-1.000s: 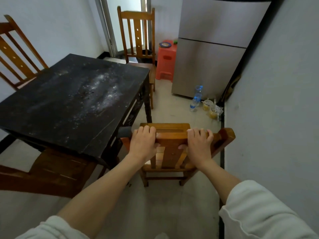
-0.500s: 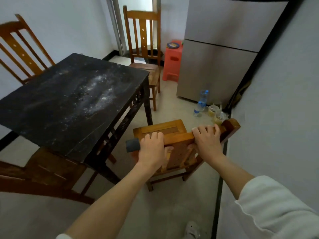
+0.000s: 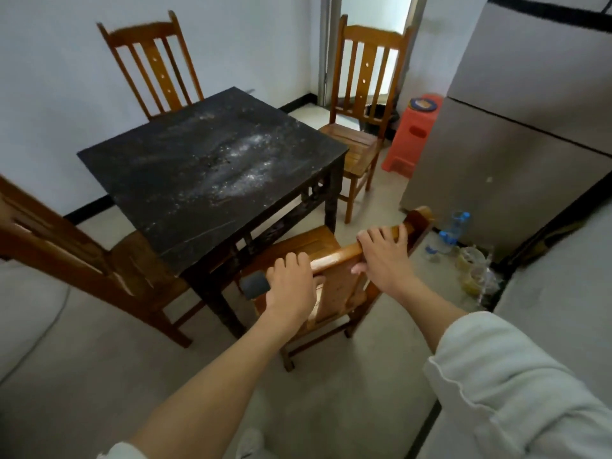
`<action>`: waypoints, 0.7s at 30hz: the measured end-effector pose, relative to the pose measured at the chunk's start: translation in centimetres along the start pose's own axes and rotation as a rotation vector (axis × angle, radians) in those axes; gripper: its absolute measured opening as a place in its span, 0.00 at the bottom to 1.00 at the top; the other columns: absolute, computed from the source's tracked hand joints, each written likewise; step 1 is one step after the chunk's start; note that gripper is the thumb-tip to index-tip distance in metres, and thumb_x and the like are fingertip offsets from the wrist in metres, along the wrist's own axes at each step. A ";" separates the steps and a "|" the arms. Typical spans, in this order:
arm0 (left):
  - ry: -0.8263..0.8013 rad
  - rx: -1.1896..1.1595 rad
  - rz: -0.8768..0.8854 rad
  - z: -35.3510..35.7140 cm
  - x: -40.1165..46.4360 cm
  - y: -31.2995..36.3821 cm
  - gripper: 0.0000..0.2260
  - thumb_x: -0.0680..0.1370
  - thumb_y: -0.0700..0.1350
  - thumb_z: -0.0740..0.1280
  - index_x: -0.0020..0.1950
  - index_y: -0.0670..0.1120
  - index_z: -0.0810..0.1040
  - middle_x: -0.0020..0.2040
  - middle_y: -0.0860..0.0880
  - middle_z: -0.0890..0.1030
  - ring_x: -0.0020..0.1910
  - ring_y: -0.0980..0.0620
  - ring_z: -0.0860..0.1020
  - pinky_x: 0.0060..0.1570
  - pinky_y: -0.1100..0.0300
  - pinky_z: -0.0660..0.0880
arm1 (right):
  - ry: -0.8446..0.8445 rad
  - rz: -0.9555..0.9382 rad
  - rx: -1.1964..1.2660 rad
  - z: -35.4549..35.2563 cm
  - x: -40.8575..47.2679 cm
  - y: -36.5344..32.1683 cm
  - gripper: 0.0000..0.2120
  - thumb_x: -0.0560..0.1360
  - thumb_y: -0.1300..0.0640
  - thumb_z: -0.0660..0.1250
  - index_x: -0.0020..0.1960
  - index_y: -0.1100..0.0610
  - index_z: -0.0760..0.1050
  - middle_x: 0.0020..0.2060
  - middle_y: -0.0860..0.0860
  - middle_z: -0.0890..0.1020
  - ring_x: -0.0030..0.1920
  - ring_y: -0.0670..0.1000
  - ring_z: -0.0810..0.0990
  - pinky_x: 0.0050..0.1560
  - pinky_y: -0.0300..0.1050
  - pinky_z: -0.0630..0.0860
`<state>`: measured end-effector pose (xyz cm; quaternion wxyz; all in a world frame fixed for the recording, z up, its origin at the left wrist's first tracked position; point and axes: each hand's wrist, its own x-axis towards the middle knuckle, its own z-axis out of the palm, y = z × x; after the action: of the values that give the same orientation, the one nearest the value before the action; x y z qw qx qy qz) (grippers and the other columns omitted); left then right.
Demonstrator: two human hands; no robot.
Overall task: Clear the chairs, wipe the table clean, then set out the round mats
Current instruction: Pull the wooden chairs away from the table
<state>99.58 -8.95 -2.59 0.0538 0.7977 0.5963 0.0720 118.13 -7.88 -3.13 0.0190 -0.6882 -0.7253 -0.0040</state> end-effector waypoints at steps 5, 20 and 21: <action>-0.043 -0.011 -0.068 0.1 2.8 0.0 0.17 0.76 0.60 0.61 0.58 0.49 0.67 0.54 0.49 0.73 0.53 0.50 0.74 0.51 0.56 0.70 | 0.008 -0.164 -0.057 0.4 3.2 1.4 0.23 0.72 0.41 0.64 0.62 0.51 0.66 0.61 0.53 0.72 0.66 0.57 0.66 0.70 0.64 0.50; -0.096 -0.046 -0.027 1.6 10.7 6.0 0.17 0.74 0.63 0.62 0.52 0.50 0.73 0.45 0.53 0.78 0.39 0.56 0.76 0.38 0.63 0.74 | 0.049 -0.414 0.176 0.7 9.1 10.9 0.20 0.64 0.49 0.76 0.51 0.56 0.74 0.45 0.52 0.77 0.49 0.51 0.74 0.56 0.47 0.69; -0.085 -0.034 -0.043 1.6 10.8 6.2 0.19 0.74 0.64 0.61 0.53 0.50 0.73 0.46 0.53 0.78 0.40 0.56 0.76 0.38 0.63 0.73 | 0.082 -0.446 0.153 1.2 9.2 11.1 0.22 0.62 0.49 0.77 0.50 0.57 0.75 0.44 0.52 0.78 0.47 0.53 0.77 0.53 0.48 0.72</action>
<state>108.74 -0.31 -2.56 0.0943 0.7860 0.6091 0.0471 128.74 1.95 -4.26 0.0991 -0.5067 -0.8562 0.0187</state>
